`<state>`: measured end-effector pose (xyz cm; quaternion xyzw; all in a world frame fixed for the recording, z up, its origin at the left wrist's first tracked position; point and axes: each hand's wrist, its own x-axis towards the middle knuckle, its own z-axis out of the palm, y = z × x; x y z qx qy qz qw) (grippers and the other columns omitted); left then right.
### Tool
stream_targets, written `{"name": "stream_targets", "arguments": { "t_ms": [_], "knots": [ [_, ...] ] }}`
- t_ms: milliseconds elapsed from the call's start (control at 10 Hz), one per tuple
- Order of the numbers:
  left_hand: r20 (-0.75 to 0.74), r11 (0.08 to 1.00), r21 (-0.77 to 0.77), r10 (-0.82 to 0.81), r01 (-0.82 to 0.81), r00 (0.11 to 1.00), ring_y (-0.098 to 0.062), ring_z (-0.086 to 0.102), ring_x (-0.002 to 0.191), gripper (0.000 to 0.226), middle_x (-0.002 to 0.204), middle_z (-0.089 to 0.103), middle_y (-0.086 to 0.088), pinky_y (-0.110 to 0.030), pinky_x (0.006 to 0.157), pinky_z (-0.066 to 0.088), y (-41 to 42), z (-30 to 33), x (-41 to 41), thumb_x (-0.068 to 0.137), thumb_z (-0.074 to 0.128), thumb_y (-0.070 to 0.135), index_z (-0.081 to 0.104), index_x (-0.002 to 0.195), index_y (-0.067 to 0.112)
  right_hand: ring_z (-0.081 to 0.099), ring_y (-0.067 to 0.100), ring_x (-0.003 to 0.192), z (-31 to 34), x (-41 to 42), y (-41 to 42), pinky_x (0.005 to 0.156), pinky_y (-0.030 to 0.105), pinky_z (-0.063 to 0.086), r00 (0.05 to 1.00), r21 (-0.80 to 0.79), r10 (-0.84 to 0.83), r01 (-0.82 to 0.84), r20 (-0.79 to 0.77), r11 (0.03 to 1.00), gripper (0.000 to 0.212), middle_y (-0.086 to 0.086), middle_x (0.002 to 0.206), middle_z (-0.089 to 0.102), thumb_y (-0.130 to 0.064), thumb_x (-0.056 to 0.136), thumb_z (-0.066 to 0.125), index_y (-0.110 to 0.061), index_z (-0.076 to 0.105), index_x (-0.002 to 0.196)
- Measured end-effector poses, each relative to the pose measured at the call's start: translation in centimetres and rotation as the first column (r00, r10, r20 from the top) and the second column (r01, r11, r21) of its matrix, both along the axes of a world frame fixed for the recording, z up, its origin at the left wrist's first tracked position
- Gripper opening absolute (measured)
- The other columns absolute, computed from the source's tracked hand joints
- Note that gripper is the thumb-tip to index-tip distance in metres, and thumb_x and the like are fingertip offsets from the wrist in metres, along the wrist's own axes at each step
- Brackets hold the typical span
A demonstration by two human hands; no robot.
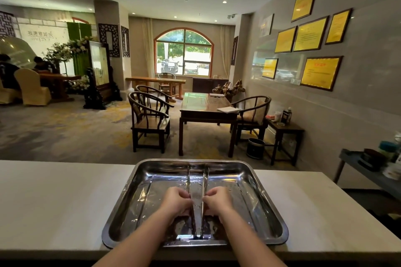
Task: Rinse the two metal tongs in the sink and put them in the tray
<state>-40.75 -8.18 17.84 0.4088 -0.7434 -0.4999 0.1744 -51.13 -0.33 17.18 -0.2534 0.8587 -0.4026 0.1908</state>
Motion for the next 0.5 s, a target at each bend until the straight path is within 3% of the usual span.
{"name": "stream_targets", "arguments": {
  "t_ms": [100, 200, 300, 400, 500],
  "knots": [
    [0.046, 0.999, -0.029, -0.038, 0.039, 0.998, -0.021, 0.066, 0.086, 0.006, 0.094, 0.069, -0.012, -0.03, 0.074, 0.057, 0.2, 0.3, 0.3, 0.079, 0.067, 0.01, 0.064, 0.084, 0.011, 0.066, 0.02, 0.088, 0.6, 0.4, 0.1, 0.08, 0.035, 0.057, 0.998, 0.066, 0.04, -0.036, -0.051, 0.997, 0.013, 0.007, 0.088, 0.067, -0.018, 0.084, 0.064, -0.009, 0.067, 0.092],
    [0.129, 0.983, -0.087, -0.147, 0.159, 0.981, -0.015, 0.064, 0.076, 0.026, 0.101, 0.066, -0.012, -0.025, 0.063, 0.056, 0.3, 1.1, 0.8, 0.084, 0.062, 0.015, 0.059, 0.108, 0.007, 0.065, 0.02, 0.084, 1.5, 0.9, 0.3, 0.075, 0.033, 0.055, 0.984, 0.151, 0.118, -0.097, -0.136, 0.984, 0.012, 0.006, 0.085, 0.064, -0.018, 0.085, 0.061, -0.009, 0.065, 0.091],
    [0.267, 0.913, -0.264, -0.241, 0.311, 0.933, -0.018, 0.062, 0.092, 0.04, 0.116, 0.062, -0.011, -0.027, 0.078, 0.053, 0.4, 2.8, 1.7, 0.086, 0.059, 0.023, 0.05, 0.122, 0.01, 0.059, 0.019, 0.078, 3.4, 1.4, 0.9, 0.068, 0.03, 0.048, 0.943, 0.264, 0.243, -0.18, -0.229, 0.948, 0.016, 0.005, 0.084, 0.061, -0.022, 0.087, 0.057, -0.009, 0.063, 0.094],
    [0.564, 0.779, -0.262, -0.356, 0.57, 0.745, -0.021, 0.053, 0.115, 0.047, 0.13, 0.055, -0.008, -0.035, 0.1, 0.045, 0.7, 5.2, 3.0, 0.084, 0.059, 0.031, 0.048, 0.127, 0.016, 0.058, 0.02, 0.085, 5.6, 2.0, 1.5, 0.075, 0.031, 0.048, 0.877, 0.432, 0.431, -0.311, -0.212, 0.846, 0.024, 0.01, 0.095, 0.063, -0.023, 0.088, 0.055, -0.005, 0.064, 0.102],
    [0.775, 0.705, -0.122, -0.372, 0.699, 0.511, -0.022, 0.048, 0.123, 0.05, 0.136, 0.05, -0.007, -0.036, 0.103, 0.039, 0.9, 7.9, 4.2, 0.085, 0.058, 0.036, 0.048, 0.128, 0.013, 0.057, 0.024, 0.098, 8.1, 3.1, 2.3, 0.087, 0.033, 0.048, 0.826, 0.547, 0.531, -0.359, -0.191, 0.756, 0.031, 0.015, 0.11, 0.062, -0.023, 0.09, 0.054, -0.002, 0.06, 0.112]
  ]
}}
